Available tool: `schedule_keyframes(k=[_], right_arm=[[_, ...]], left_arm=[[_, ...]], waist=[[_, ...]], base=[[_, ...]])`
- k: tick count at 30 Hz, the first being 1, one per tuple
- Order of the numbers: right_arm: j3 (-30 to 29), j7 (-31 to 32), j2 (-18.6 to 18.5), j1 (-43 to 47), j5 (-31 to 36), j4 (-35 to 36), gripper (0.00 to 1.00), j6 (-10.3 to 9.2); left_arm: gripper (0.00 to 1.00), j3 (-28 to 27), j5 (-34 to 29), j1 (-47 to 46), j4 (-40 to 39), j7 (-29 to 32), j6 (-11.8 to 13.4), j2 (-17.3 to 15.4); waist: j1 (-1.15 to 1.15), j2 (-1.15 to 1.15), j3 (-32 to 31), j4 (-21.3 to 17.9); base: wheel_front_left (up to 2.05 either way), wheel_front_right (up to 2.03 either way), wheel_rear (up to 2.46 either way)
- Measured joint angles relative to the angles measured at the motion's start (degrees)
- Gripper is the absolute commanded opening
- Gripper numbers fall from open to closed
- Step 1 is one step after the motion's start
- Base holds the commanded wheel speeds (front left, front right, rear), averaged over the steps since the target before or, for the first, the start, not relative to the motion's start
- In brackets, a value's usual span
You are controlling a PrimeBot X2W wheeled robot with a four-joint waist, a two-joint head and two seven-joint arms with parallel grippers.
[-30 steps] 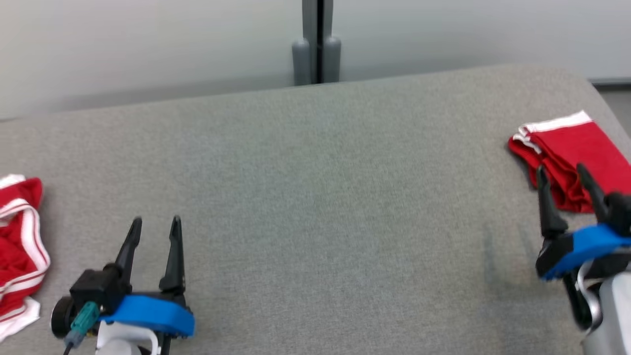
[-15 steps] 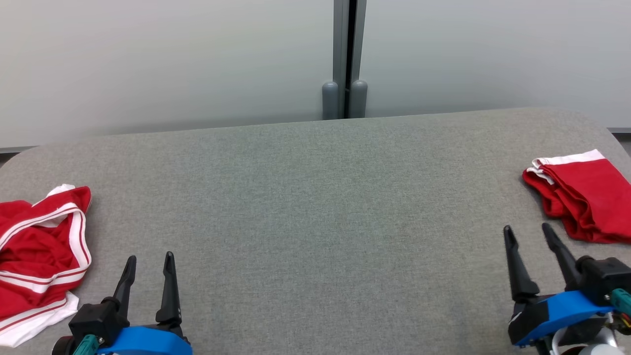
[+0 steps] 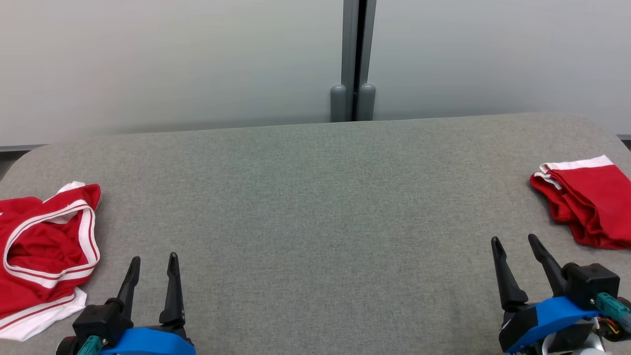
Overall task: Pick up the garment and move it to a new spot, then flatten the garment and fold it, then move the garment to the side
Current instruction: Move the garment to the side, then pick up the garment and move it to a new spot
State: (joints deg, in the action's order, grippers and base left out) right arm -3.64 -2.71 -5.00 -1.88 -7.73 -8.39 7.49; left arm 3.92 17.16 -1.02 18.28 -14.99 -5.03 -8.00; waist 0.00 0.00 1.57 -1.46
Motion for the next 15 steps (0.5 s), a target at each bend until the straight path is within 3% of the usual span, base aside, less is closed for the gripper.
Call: schedule_keyframes(k=[6,15], right_arm=[[0.36,-0.37,0.13,-0.37,0.12,-1.19,1.00,0.00],[-0.46,-1.69,0.42,-0.51,0.74,-3.22,1.00,-0.01]], left_arm=[[1.00,-0.29,-0.09,-0.04,0.19,0.00,-0.20,0.13],[1.00,-0.08,-0.70,-0.93,0.54,-0.01,-0.86,0.54]], waist=[[0.00,0.00,-0.03,0.90],[0.00,0.00,-0.56,7.74]], base=[[0.00,0.00,0.00],[0.00,0.00,0.00]])
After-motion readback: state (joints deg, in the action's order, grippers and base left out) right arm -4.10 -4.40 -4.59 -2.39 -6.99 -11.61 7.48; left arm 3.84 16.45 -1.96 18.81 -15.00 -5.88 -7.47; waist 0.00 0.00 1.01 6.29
